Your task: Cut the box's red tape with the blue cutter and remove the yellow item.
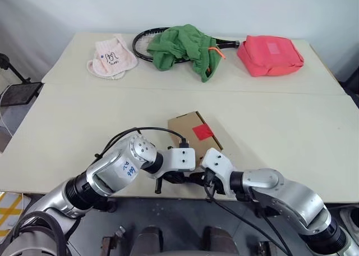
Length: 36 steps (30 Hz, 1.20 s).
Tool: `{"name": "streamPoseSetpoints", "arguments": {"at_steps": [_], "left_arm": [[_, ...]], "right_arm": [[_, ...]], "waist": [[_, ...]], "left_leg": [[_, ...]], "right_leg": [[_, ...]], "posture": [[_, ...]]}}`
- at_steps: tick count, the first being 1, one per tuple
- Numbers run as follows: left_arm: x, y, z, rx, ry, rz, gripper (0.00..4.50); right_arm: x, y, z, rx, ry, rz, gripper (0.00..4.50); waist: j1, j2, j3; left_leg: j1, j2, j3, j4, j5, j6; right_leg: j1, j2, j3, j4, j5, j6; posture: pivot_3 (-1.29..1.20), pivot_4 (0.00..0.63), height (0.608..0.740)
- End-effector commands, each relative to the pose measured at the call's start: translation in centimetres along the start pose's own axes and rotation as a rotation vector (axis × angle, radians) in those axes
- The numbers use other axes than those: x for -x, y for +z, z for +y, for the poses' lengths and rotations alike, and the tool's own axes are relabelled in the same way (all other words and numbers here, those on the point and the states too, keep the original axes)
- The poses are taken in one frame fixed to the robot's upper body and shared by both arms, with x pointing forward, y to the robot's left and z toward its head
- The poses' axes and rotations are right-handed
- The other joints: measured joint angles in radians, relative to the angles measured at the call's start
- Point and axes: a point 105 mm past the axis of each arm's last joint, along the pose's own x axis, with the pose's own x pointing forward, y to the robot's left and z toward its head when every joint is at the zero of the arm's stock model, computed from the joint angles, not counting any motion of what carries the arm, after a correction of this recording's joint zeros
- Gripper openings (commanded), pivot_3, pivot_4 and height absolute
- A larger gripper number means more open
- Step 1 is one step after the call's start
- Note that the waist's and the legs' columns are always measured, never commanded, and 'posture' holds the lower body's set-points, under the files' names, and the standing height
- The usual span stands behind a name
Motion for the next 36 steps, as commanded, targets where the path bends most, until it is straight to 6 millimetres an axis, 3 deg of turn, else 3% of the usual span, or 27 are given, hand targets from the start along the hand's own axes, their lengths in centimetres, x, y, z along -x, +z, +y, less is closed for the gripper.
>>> {"name": "streamPoseSetpoints", "arguments": {"at_steps": [1, 3, 8, 12, 19, 25, 36], "left_arm": [[-0.6, -0.1, -0.6, -0.015, -0.021, 0.002, 0.41], [-0.5, -0.2, -0.5, -0.028, -0.019, 0.003, 0.41], [0.1, -0.1, -0.3, -0.078, -0.022, -0.027, 0.41], [1.3, -0.1, -0.1, -0.15, -0.006, -0.114, 0.41], [3.2, 2.9, 0.1, -0.37, 0.036, -0.342, 0.41], [4.0, 5.7, 0.8, -0.503, 0.103, -0.474, 0.41], [3.2, 6.4, 1.0, -0.528, 0.107, -0.498, 0.41]], "right_arm": [[-0.6, 0.3, 1.0, -0.002, 0.056, -0.013, 0.02], [-0.3, 0.5, 1.0, -0.006, 0.055, -0.032, 0.02], [3.4, 1.4, 0.3, -0.052, 0.057, -0.078, 0.02], [8.1, 3.1, 0.7, -0.249, 0.143, -0.201, 0.02], [11.6, 3.1, 1.2, -0.609, 0.188, -0.146, 2.31], [10.8, 3.2, 0.0, -0.683, 0.132, -0.167, 4.43], [9.5, 3.6, -1.8, -0.714, 0.121, -0.151, 4.47]], "waist": [[0.0, 0.0, 0.0], [0.0, 0.0, 0.0], [0.003, 0.0, 0.0], [0.001, 0.001, 0.001], [0.004, 0.002, 0.001], [0.002, 0.0, 0.002], [0.005, 0.0, 0.002]], "left_leg": [[0.0, 0.0, 0.0, 0.0, 0.0, 0.0], [0.0, 0.0, 0.0, 0.0, 0.0, 0.0], [-0.002, 0.0, 0.0, 0.0, 0.0, 0.0], [-0.002, 0.0, 0.0, -0.001, 0.0, 0.0], [-0.002, 0.001, 0.0, 0.001, -0.001, 0.001], [-0.002, 0.001, 0.001, 0.001, -0.001, 0.001], [-0.003, 0.001, 0.001, 0.001, -0.001, 0.001]], "right_leg": [[0.0, 0.0, 0.0, 0.0, 0.0, 0.0], [0.0, 0.0, 0.0, 0.0, 0.0, 0.0], [-0.001, 0.0, 0.0, -0.001, 0.0, 0.0], [-0.001, 0.0, -0.001, -0.002, 0.0, 0.0], [0.0, 0.0, -0.001, -0.004, 0.001, 0.0], [0.001, 0.0, -0.001, -0.005, 0.001, 0.0], [0.0, 0.0, -0.002, -0.006, 0.002, 0.0]], "posture": [[0.0, 0.15, 0.74], [0.0, 0.15, 0.74], [0.0, 0.15, 0.74], [0.0, 0.15, 0.74], [0.0, 0.15, 0.74], [0.0, 0.15, 0.74], [0.0, 0.15, 0.74]]}}
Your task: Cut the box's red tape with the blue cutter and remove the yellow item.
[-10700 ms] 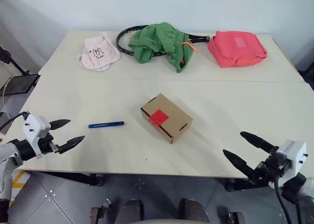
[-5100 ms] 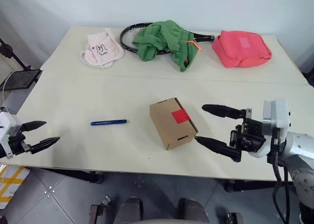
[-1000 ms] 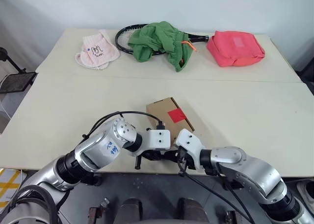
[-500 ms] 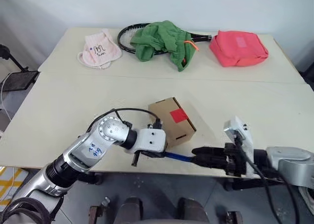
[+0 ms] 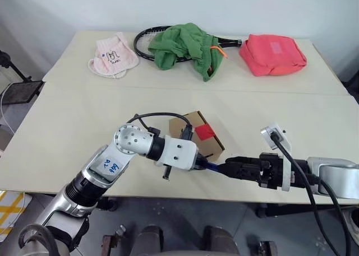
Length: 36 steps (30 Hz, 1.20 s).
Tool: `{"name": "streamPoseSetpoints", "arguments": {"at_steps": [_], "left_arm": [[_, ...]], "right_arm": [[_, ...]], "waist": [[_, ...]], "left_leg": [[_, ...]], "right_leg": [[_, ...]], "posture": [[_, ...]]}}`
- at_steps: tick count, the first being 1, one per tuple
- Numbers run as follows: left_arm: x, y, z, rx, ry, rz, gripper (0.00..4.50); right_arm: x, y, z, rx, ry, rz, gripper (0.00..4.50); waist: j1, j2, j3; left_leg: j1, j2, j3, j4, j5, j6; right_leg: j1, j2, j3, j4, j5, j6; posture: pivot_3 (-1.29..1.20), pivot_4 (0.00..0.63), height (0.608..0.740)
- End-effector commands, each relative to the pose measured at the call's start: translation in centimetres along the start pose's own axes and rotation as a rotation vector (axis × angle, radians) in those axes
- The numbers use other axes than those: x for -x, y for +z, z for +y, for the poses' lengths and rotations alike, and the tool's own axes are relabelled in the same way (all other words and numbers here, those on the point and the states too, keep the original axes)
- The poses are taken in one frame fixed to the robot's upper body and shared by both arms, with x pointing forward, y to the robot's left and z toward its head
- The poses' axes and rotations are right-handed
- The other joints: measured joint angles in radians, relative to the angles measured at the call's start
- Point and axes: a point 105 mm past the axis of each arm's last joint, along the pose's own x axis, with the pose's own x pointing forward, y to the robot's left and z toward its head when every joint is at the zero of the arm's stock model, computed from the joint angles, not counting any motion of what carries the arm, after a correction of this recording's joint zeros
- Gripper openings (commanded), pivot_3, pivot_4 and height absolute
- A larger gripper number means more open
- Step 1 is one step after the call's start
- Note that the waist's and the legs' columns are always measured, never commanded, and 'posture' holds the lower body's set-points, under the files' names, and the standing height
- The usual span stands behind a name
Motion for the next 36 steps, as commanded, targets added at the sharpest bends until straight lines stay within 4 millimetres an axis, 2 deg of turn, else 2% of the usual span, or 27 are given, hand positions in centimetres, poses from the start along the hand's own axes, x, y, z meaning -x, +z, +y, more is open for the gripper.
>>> {"name": "streamPoseSetpoints", "arguments": {"at_steps": [1, 16, 33, 36], "left_arm": [[-0.1, 0.6, 0.5, -0.034, 0.023, -0.011, 0.41], [-0.5, 0.2, 0.7, -0.022, 0.041, 0.003, 0.41], [-0.5, 0.3, 0.3, -0.024, 0.03, 0.009, 0.41], [-0.5, 0.3, 0.3, -0.026, 0.032, 0.007, 0.41]], "right_arm": [[-0.5, 0.1, 0.6, -0.005, 0.04, 0.007, 4.47], [-2.5, -0.5, 0.9, -0.029, 0.061, 0.023, 4.47], [-2.6, 0.2, -0.1, -0.056, 0.011, -0.019, 4.47], [-2.7, 0.2, -0.1, -0.06, 0.013, -0.024, 3.87]], "waist": [[-0.001, 0.0, 0.0], [-0.001, 0.0, 0.0], [-0.001, 0.0, 0.0], [-0.001, 0.0, 0.0]], "left_leg": [[0.0, 0.0, 0.0, 0.0, 0.0, 0.0], [0.0, 0.0, 0.0, 0.0, 0.0, 0.0], [0.0, 0.0, 0.0, 0.0, 0.0, 0.0], [0.0, 0.0, 0.0, 0.0, 0.0, 0.0]], "right_leg": [[0.0, 0.0, 0.0, 0.0, 0.0, 0.0], [0.0, 0.0, 0.0, 0.0, 0.0, 0.0], [0.0, 0.0, 0.0, 0.0, 0.0, 0.0], [0.0, 0.0, 0.0, 0.0, 0.0, 0.0]], "posture": [[0.0, 0.15, 0.74], [0.0, 0.15, 0.74], [0.0, 0.15, 0.74], [0.0, 0.15, 0.74]]}}
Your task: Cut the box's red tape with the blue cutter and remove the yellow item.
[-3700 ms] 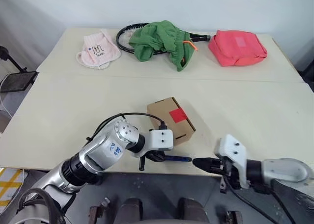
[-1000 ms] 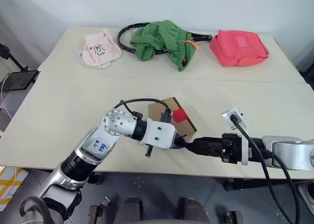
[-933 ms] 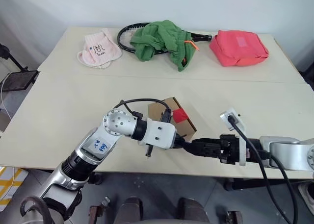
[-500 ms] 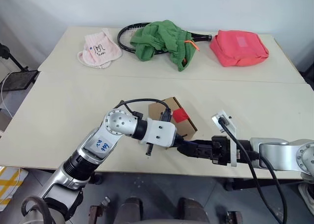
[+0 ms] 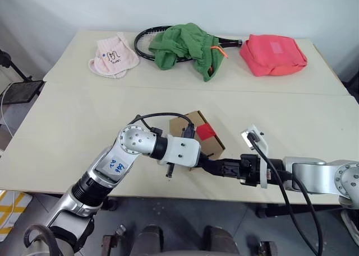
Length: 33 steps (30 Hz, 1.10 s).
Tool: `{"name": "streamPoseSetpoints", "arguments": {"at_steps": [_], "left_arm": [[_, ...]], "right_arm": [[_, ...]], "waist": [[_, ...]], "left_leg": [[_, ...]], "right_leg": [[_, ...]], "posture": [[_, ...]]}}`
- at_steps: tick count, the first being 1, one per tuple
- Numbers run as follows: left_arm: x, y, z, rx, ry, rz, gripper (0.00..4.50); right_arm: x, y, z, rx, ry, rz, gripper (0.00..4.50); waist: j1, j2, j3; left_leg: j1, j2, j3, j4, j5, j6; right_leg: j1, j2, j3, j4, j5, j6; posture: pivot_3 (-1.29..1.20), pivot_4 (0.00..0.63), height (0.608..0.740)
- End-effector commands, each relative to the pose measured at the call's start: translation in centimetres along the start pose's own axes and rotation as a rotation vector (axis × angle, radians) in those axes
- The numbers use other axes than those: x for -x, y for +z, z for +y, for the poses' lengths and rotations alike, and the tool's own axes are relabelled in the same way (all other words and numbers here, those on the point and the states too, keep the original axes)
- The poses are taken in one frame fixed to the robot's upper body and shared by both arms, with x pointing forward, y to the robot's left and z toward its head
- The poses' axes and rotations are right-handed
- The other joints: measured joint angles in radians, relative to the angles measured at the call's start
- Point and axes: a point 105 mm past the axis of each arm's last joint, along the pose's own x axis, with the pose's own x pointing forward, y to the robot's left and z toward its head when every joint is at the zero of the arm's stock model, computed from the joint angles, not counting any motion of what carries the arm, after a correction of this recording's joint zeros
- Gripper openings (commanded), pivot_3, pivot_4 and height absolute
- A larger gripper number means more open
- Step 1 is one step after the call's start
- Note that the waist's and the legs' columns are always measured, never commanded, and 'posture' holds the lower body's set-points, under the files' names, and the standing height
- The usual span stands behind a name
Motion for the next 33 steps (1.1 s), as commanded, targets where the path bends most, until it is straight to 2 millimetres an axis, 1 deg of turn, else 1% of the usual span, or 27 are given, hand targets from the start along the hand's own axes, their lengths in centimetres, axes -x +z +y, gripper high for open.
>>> {"name": "streamPoseSetpoints", "arguments": {"at_steps": [1, 10, 11, 19, 20, 22, 24, 25, 27, 31, 33], "left_arm": [[-0.1, 1.4, -0.1, -0.055, 0.001, -0.04, 0.41], [-0.1, 1.5, -0.1, -0.062, 0.003, -0.041, 0.41], [-0.1, 1.5, -0.1, -0.062, 0.002, -0.041, 0.41], [0.0, 1.5, -0.1, -0.064, -0.002, -0.046, 0.41], [0.0, 1.5, -0.1, -0.054, -0.002, -0.052, 0.41], [0.3, 1.4, -0.5, 0.042, -0.027, -0.067, 0.41], [1.0, 1.2, -0.3, 0.077, -0.01, -0.071, 1.13], [1.3, 1.1, -0.1, 0.086, 0.001, -0.072, 1.41], [2.5, 1.0, 1.0, 0.107, 0.065, -0.089, 2.04], [6.1, 1.1, 3.2, 0.21, 0.169, -0.167, 3.27], [7.9, 1.0, 3.8, 0.268, 0.19, -0.197, 3.87]], "right_arm": [[0.2, 0.8, 0.7, 0.013, 0.027, -0.034, 3.57], [0.0, 0.7, 0.8, 0.005, 0.032, -0.046, 0.36], [0.0, 0.7, 0.8, 0.004, 0.032, -0.047, 0.2], [0.0, 0.7, 0.8, -0.001, 0.032, -0.057, 0.21], [0.1, 0.6, 0.8, -0.001, 0.033, -0.058, 0.21], [0.2, 0.6, 0.9, 0.001, 0.034, -0.061, 0.21], [0.4, 0.7, 1.0, 0.01, 0.039, -0.067, 0.21], [0.6, 0.7, 1.1, 0.015, 0.041, -0.069, 0.21], [1.2, 0.6, 1.2, 0.036, 0.031, -0.059, 0.21], [2.6, 1.0, 1.6, 0.072, 0.037, -0.087, 0.21], [3.3, 1.4, 2.3, 0.101, 0.063, -0.121, 0.21]], "waist": [[0.0, 0.0, 0.0], [0.0, 0.0, 0.0], [0.0, 0.0, 0.0], [0.0, 0.0, 0.0], [0.001, 0.0, 0.0], [0.0, 0.0, 0.0], [-0.001, 0.0, 0.0], [-0.001, 0.0, 0.0], [-0.001, 0.0, 0.0], [-0.001, 0.0, 0.0], [-0.001, 0.0, 0.0]], "left_leg": [[0.0, 0.0, 0.0, 0.0, 0.0, 0.0], [0.0, 0.0, 0.0, 0.0, 0.0, 0.0], [0.0, 0.0, 0.0, 0.0, 0.0, 0.0], [0.0, 0.0, 0.0, 0.0, 0.0, 0.0], [0.0, 0.0, 0.0, 0.0, 0.0, 0.0], [0.0, 0.0, 0.0, 0.0, 0.0, 0.0], [0.0, 0.0, 0.0, 0.0, 0.0, 0.0], [0.0, 0.0, 0.0, 0.0, 0.0, 0.0], [0.0, 0.0, 0.0, 0.0, 0.0, 0.0], [0.0, 0.0, 0.0, 0.0, 0.0, 0.0], [0.0, 0.0, 0.0, 0.0, 0.0, 0.0]], "right_leg": [[0.0, 0.0, 0.0, 0.0, 0.0, 0.0], [0.0, 0.0, 0.0, 0.0, 0.0, 0.0], [0.0, 0.0, 0.0, 0.0, 0.0, 0.0], [0.0, 0.0, 0.0, 0.0, 0.0, 0.0], [0.0, 0.0, 0.0, 0.0, 0.0, 0.0], [0.0, 0.0, 0.0, 0.0, 0.0, 0.0], [0.0, 0.0, 0.0, 0.0, 0.0, 0.0], [0.0, 0.0, 0.0, 0.0, 0.0, 0.0], [0.0, 0.0, 0.0, 0.0, 0.0, 0.0], [0.0, 0.0, 0.0, 0.0, 0.0, 0.0], [0.0, 0.0, 0.0, 0.0, 0.0, 0.0]], "posture": [[0.0, 0.15, 0.74], [0.0, 0.15, 0.74], [0.0, 0.15, 0.74], [0.0, 0.15, 0.74], [0.0, 0.15, 0.74], [0.0, 0.15, 0.74], [0.0, 0.15, 0.74], [0.0, 0.15, 0.74], [0.0, 0.15, 0.74], [0.0, 0.15, 0.74], [0.0, 0.15, 0.74]]}}
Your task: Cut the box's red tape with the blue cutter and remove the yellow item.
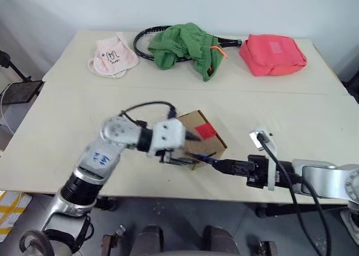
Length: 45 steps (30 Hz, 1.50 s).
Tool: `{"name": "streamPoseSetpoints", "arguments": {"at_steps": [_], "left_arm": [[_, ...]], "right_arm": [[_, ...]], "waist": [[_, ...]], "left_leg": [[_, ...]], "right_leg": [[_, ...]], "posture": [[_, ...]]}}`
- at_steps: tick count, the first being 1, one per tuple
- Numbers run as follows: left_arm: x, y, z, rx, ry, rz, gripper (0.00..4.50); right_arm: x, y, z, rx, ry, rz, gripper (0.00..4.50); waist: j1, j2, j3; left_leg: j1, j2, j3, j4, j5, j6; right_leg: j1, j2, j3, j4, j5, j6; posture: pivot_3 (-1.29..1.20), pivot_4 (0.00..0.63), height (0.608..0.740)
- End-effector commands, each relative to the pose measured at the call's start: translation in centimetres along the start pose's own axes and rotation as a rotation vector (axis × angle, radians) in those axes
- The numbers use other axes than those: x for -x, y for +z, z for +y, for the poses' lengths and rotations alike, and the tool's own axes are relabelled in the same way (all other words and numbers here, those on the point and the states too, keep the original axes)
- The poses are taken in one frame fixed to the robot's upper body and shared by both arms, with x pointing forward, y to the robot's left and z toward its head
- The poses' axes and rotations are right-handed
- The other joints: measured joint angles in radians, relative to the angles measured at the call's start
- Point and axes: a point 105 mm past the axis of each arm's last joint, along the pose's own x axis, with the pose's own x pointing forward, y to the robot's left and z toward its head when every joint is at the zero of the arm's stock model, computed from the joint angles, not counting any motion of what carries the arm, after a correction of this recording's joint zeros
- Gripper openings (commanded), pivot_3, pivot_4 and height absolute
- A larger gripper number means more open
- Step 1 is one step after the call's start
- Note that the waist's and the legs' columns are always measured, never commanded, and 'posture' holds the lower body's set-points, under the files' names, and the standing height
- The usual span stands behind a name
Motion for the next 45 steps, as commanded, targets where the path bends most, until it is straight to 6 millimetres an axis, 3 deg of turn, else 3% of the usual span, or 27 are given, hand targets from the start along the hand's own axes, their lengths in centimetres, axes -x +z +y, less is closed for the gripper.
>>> {"name": "streamPoseSetpoints", "arguments": {"at_steps": [1, 4, 7, 11, 15, 18, 21, 22, 29, 33, 38, 41, 45], "left_arm": [[2.9, 1.4, 1.3, 0.086, 0.025, -0.073, 4.15], [5.2, 1.5, 2.8, 0.225, 0.093, -0.152, 4.18], [6.0, 0.3, 3.8, 0.288, 0.157, -0.166, 3.99], [5.4, -2.7, 3.8, 0.319, 0.195, -0.096, 3.02], [3.7, -3.0, 3.2, 0.325, 0.155, -0.117, 1.76], [2.9, -3.1, 3.4, 0.332, 0.147, -0.129, 0.94], [1.6, -3.2, 3.8, 0.326, 0.114, -0.131, 0.07], [1.0, -3.1, 4.0, 0.314, 0.102, -0.13, 0.01], [-1.2, -3.9, 5.3, 0.263, 0.102, -0.037, 0.01], [-1.7, -3.3, 5.6, 0.286, 0.107, -0.064, 0.01], [-2.0, -4.0, 5.0, 0.314, 0.093, -0.019, 0.01], [-2.2, -4.5, 4.8, 0.337, 0.097, 0.001, 0.01], [-2.6, -5.0, 4.4, 0.356, 0.098, 0.042, 0.01]], "right_arm": [[1.4, 1.2, 2.3, 0.087, 0.086, -0.074, 0.21], [3.2, 1.7, 4.4, 0.165, 0.17, -0.141, 0.21], [5.5, 2.9, 4.6, 0.244, 0.08, -0.229, 0.21], [8.7, 2.9, 3.6, 0.313, -0.137, -0.28, 0.21], [11.1, 0.4, 1.4, 0.385, -0.389, -0.221, 0.21], [11.8, -0.8, 0.9, 0.423, -0.461, -0.18, 0.21], [10.2, -0.7, 2.1, 0.482, -0.405, -0.166, 0.21], [9.4, -0.2, 2.6, 0.508, -0.379, -0.172, 0.21], [6.4, 3.7, 3.7, 0.564, -0.393, -0.212, 0.21], [4.5, 5.8, 5.1, 0.577, -0.381, -0.216, 0.21], [3.1, 5.6, 3.6, 0.571, -0.481, -0.084, 0.21], [1.9, 6.6, 2.1, 0.516, -0.54, -0.093, 0.21], [0.3, 7.2, 1.7, 0.508, -0.568, -0.071, 0.21]], "waist": [[0.0, 0.0, 0.0], [0.0, 0.0, 0.0], [0.004, 0.0, 0.0], [0.021, 0.0, 0.0], [0.034, 0.0, 0.0], [0.041, 0.0, 0.0], [0.03, 0.0, 0.0], [0.024, 0.0, 0.0], [0.008, 0.0, 0.0], [0.001, 0.0, 0.001], [-0.003, -0.001, 0.001], [-0.005, -0.002, 0.002], [-0.005, -0.002, 0.002]], "left_leg": [[0.0, 0.0, 0.0, 0.0, 0.0, 0.0], [0.0, 0.0, 0.0, -0.002, 0.0, 0.0], [0.0, 0.0, 0.0, -0.001, 0.0, 0.0], [0.0, 0.0, 0.001, -0.001, 0.0, 0.0], [-0.001, 0.0, 0.001, -0.003, 0.0, 0.0], [-0.001, 0.0, 0.001, -0.002, -0.001, 0.001], [0.0, 0.0, 0.003, -0.002, -0.001, 0.001], [0.0, 0.0, 0.003, -0.001, -0.001, 0.001], [0.0, 0.0, 0.003, -0.001, -0.001, 0.001], [-0.001, 0.0, 0.003, -0.001, -0.001, 0.001], [-0.004, 0.001, 0.001, -0.001, -0.001, 0.001], [-0.006, 0.001, 0.001, 0.001, -0.001, 0.001], [-0.009, 0.001, 0.001, 0.003, -0.001, 0.001]], "right_leg": [[0.0, 0.0, 0.0, 0.0, 0.0, 0.0], [0.0, 0.0, 0.0, -0.002, 0.0, 0.0], [0.0, 0.0, 0.0, -0.002, 0.0, 0.001], [0.001, 0.0, 0.0, -0.004, 0.001, 0.001], [0.0, 0.001, 0.0, -0.005, 0.001, 0.001], [0.0, 0.001, 0.0, -0.006, 0.002, 0.002], [0.001, 0.001, 0.001, -0.006, 0.003, 0.002], [0.001, 0.001, 0.001, -0.006, 0.003, 0.002], [0.001, 0.001, 0.002, -0.006, 0.004, 0.001], [0.0, 0.001, 0.001, -0.008, 0.004, 0.002], [-0.001, 0.001, -0.002, -0.01, 0.004, 0.002], [-0.001, 0.001, -0.002, -0.01, 0.004, 0.002], [-0.005, 0.001, -0.002, -0.008, 0.005, 0.002]], "posture": [[0.0, 0.15, 0.74], [0.0, 0.15, 0.74], [0.0, 0.15, 0.74], [0.0, 0.15, 0.74], [0.0, 0.15, 0.74], [0.0, 0.15, 0.74], [0.0, 0.15, 0.74], [0.0, 0.15, 0.74], [0.0, 0.15, 0.74], [0.0, 0.15, 0.74], [0.0, 0.15, 0.74], [0.0, 0.15, 0.74], [0.0, 0.15, 0.74]]}}
